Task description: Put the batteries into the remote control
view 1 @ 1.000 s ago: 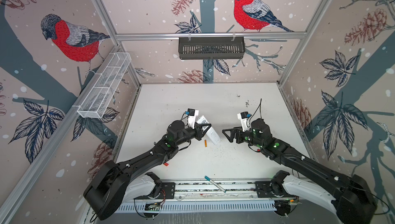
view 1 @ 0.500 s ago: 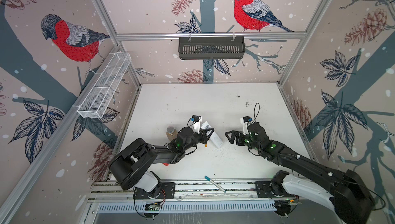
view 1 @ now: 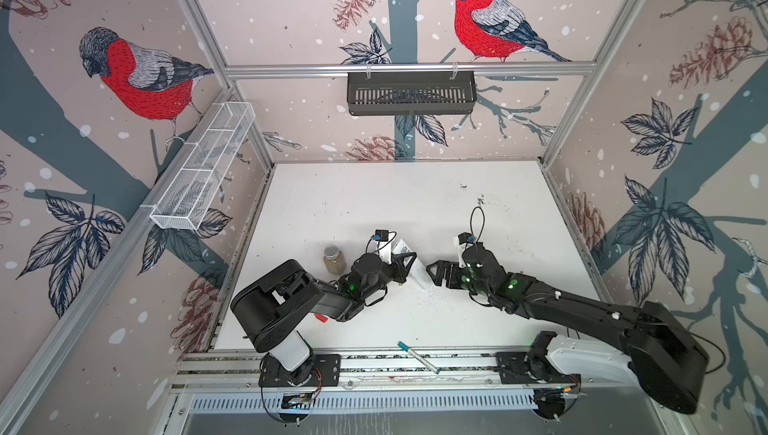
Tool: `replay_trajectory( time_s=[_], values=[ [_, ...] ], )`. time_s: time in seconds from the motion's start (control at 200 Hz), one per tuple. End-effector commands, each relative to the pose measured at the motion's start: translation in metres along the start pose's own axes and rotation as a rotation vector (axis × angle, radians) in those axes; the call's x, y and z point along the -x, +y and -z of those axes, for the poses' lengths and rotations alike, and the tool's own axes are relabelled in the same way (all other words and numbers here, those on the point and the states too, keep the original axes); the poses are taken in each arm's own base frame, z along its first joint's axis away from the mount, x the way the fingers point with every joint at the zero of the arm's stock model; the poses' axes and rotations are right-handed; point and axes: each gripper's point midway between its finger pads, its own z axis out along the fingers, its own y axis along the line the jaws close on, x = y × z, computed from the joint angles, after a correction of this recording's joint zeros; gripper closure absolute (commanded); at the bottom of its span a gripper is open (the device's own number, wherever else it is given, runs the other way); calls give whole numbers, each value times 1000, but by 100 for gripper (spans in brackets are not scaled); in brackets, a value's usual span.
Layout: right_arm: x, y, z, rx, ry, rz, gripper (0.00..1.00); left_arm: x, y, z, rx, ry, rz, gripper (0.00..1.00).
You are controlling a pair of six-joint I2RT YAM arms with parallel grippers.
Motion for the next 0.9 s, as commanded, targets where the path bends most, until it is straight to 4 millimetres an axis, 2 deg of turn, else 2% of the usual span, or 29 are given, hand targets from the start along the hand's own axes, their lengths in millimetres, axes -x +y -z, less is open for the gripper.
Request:
replay_trajectory(
  time_s=[0.0, 0.045, 0.14, 0.39, 0.725, 0.896],
  values=[
    [8, 9, -8, 3, -27, -12, 2, 0, 8, -1, 37, -15, -18, 100],
    [10, 14, -9, 7, -30, -7, 2, -2, 10, -1, 42, -9, -15, 100],
    [5, 10, -20, -29, -6, -10, 2, -4, 12, -1, 45, -2, -16, 100],
    [7, 5, -27, -54, -13, -26, 2, -6, 14, 2, 54, 3, -16, 100],
    [6, 11, -38, -37, 10, -15, 2, -10, 15, 2, 56, 13, -11, 100],
    [1, 4, -46, -66, 32, -24, 2, -9, 15, 4, 58, 10, -11, 100]
  ],
)
